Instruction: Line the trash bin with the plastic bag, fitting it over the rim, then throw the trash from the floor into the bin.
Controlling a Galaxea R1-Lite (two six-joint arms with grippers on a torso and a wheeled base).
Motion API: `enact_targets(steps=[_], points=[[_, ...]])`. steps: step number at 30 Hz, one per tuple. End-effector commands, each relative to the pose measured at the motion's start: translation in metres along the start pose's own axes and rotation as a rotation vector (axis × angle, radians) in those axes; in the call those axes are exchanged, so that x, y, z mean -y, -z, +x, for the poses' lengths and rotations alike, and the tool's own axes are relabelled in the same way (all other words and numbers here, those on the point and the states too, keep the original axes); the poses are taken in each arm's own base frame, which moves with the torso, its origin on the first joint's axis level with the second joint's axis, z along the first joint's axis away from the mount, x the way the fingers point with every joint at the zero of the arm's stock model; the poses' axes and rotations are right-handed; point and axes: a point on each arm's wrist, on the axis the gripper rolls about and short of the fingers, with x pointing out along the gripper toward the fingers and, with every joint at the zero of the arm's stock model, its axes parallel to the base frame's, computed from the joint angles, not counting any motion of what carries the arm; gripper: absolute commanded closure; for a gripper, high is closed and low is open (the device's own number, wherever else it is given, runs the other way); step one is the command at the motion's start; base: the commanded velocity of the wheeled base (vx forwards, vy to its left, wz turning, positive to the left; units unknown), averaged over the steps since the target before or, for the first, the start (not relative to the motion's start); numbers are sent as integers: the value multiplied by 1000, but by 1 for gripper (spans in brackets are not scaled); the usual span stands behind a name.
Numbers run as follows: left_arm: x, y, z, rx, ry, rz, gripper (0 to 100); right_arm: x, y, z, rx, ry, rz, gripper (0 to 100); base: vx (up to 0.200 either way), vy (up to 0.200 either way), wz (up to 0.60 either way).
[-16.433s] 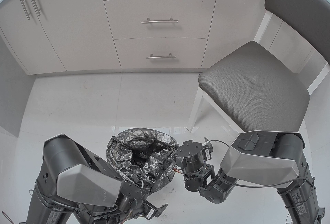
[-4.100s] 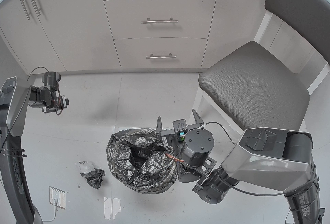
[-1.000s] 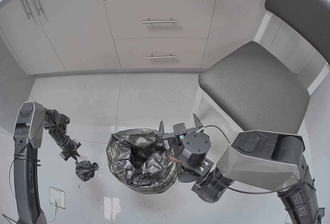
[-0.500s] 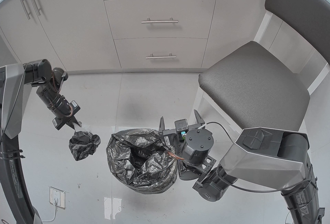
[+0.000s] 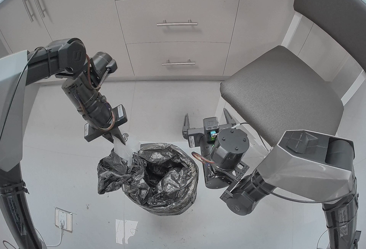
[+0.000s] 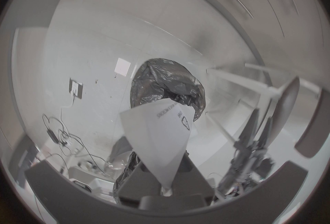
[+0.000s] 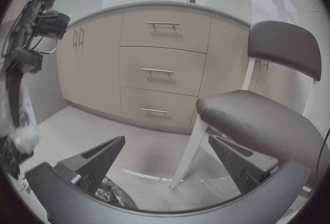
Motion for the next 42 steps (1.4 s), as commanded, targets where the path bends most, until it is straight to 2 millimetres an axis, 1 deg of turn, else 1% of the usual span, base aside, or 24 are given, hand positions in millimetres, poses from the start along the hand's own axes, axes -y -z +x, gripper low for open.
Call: enact_targets(steps=[1,3,4,5,6,8,11,16,29,33,42], points=[[29,19,32,-30,-82,163,100,21,-30,12,63,59,56,0,0,0,0],[35,23,44,-33,-125,202,100,26,-37,14,74,71,65,0,0,0,0],[36,24,45,-34,-129,204,100,27,-37,14,75,72,66,0,0,0,0],[39,25,55,-33,-161,219,100,29,-42,15,83,78,73,0,0,0,0],[39,25,56,-32,-165,221,100,31,-43,15,84,81,74,0,0,0,0],[41,18,74,-12,-188,227,100,37,-48,18,95,97,81,0,0,0,0],[41,11,91,15,-220,253,100,42,-53,20,104,108,89,0,0,0,0],[40,6,108,35,-272,318,100,44,-57,20,111,112,95,0,0,0,0],[43,-1,126,64,-250,348,100,44,-56,19,107,109,93,0,0,0,0],[48,-1,126,91,-228,360,100,44,-55,19,105,110,90,0,0,0,0],[49,-2,128,98,-223,406,100,43,-54,19,103,108,89,0,0,0,0]])
